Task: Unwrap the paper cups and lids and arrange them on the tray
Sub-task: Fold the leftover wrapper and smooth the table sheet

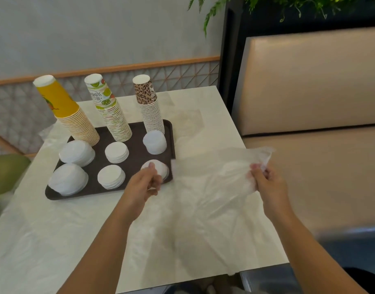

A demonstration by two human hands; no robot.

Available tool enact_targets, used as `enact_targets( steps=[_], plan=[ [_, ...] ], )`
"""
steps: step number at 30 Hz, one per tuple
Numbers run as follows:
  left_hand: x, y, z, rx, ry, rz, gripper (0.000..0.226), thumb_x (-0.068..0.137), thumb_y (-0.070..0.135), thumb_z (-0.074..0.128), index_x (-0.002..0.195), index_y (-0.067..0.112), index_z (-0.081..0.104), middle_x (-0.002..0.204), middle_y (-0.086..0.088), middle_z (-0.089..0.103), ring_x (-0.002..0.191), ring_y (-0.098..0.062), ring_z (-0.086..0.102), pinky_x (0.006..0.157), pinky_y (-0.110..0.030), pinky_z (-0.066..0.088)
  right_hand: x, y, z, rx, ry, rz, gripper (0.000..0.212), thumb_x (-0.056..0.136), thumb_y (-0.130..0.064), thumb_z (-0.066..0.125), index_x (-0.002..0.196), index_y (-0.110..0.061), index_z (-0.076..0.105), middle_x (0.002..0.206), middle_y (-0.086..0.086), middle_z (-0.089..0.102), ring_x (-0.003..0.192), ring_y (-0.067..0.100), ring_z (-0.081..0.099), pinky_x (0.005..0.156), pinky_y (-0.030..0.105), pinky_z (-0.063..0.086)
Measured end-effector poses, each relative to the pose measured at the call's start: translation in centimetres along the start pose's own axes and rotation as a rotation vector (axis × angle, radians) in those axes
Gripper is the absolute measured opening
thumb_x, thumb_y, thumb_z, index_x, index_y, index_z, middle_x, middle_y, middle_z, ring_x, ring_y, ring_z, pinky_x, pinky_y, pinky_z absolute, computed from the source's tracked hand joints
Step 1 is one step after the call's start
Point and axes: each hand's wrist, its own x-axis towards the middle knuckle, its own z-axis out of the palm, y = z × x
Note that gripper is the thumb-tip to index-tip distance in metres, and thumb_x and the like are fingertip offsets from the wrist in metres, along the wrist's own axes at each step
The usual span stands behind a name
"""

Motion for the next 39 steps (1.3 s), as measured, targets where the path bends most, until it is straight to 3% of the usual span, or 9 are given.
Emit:
enact_targets(
  steps=[3,6,8,12,15,21,26,33,39],
  plan=[
    [-1.4,-0.4,1.5,0.241,-0.259,-0.109,0.043,0.089,0.053,0.052,0.117,0.02,0.056,0.102,0.006,0.07,0.095,-0.01,0.063,0.082,-0.03,0.044,-1.4,-0.6,1.3,-0.022,-0.119,-0.054,0.012,0.092,-0.016,0.058,0.081,-0.015,0.063,0.054,-0.006,0.061,0.061,0.009,0.052,0.067,0.026,0.042],
    [-2.5,-0.6,3.8,0.186,-0.335,-0.118,0.056,0.078,0.04,0.072,0.126,0.024,0.047,0.091,0.008,0.072,0.089,-0.009,0.066,0.085,-0.029,0.045,-2.0,-1.9,2.3,0.004,-0.177,-0.108,0.015,0.087,-0.024,0.063,0.079,-0.012,0.062,0.057,-0.002,0.056,0.063,0.014,0.048,0.068,0.032,0.039],
    [-2.6,-0.1,4.8,0.151,-0.285,0.025,0.053,0.074,0.034,0.077,0.122,0.026,0.055,0.077,0.009,0.06,0.08,-0.009,0.058,0.083,-0.026,0.042,-2.1,-2.9,2.2,-0.014,-0.242,-0.139,0.026,0.078,-0.039,0.063,0.078,-0.013,0.063,0.068,0.008,0.052,0.068,0.019,0.045,0.067,0.035,0.036],
    [-2.5,2.9,5.8,0.596,-0.21,0.437,0.074,0.06,0.052,0.078,0.127,0.038,0.049,0.117,0.015,0.053,0.112,-0.001,0.046,0.096,-0.013,0.036,-2.3,-4.9,2.0,-0.201,-0.49,-0.233,0.017,0.078,-0.042,0.059,0.069,-0.03,0.068,0.08,0.01,0.056,0.073,0.014,0.048,0.07,0.03,0.034],
    [-3.4,5.9,7.1,0.641,-0.308,0.487,0.014,0.081,0.035,0.072,0.092,0.027,0.067,0.089,0.016,0.068,0.086,0.007,0.059,0.078,-0.007,0.04,-2.3,-6.0,2.4,-0.192,-0.598,-0.306,0.021,0.081,-0.039,0.06,0.063,-0.03,0.066,0.08,-0.016,0.052,0.077,0.006,0.052,0.072,0.026,0.037],
    [-4.3,8.4,6.8,0.318,-0.037,0.514,0.045,0.099,0.024,0.047,0.064,-0.004,0.055,0.047,-0.005,0.051,0.042,-0.015,0.045,0.051,-0.018,0.039,-1.6,-5.8,0.6,-0.091,-0.925,-0.188,0.013,0.068,-0.046,0.071,0.069,-0.033,0.074,0.09,-0.021,0.067,0.091,0.0,0.062,0.082,0.013,0.044],
    [-2.3,6.3,2.2,0.307,0.219,0.34,0.042,0.099,0.026,0.047,0.084,-0.012,0.057,0.069,-0.014,0.054,0.062,-0.02,0.048,0.055,-0.025,0.037,0.6,-3.2,-1.8,-0.129,-0.854,-0.026,0.051,0.067,-0.038,0.077,0.084,0.008,0.06,0.077,0.011,0.061,0.074,0.021,0.057,0.07,0.032,0.042],
    [-1.4,-3.3,-2.8,0.56,0.331,0.005,0.04,0.099,0.029,0.044,0.065,0.008,0.046,0.049,-0.005,0.046,0.039,-0.016,0.039,0.037,-0.021,0.032,3.3,1.6,-2.7,-0.515,-0.768,-0.042,0.018,0.085,-0.02,0.069,0.08,-0.006,0.06,0.061,-0.008,0.052,0.058,0.006,0.045,0.057,0.019,0.033],
    [-1.2,-8.0,-4.2,0.761,0.404,-0.03,0.034,0.099,0.03,0.042,0.067,0.018,0.046,0.056,-0.003,0.053,0.05,-0.019,0.049,0.054,-0.03,0.04,5.1,7.0,-1.9,-0.738,-0.519,-0.089,0.012,0.085,-0.025,0.069,0.085,-0.014,0.065,0.079,-0.005,0.062,0.072,0.015,0.055,0.064,0.021,0.039]
  ],
)
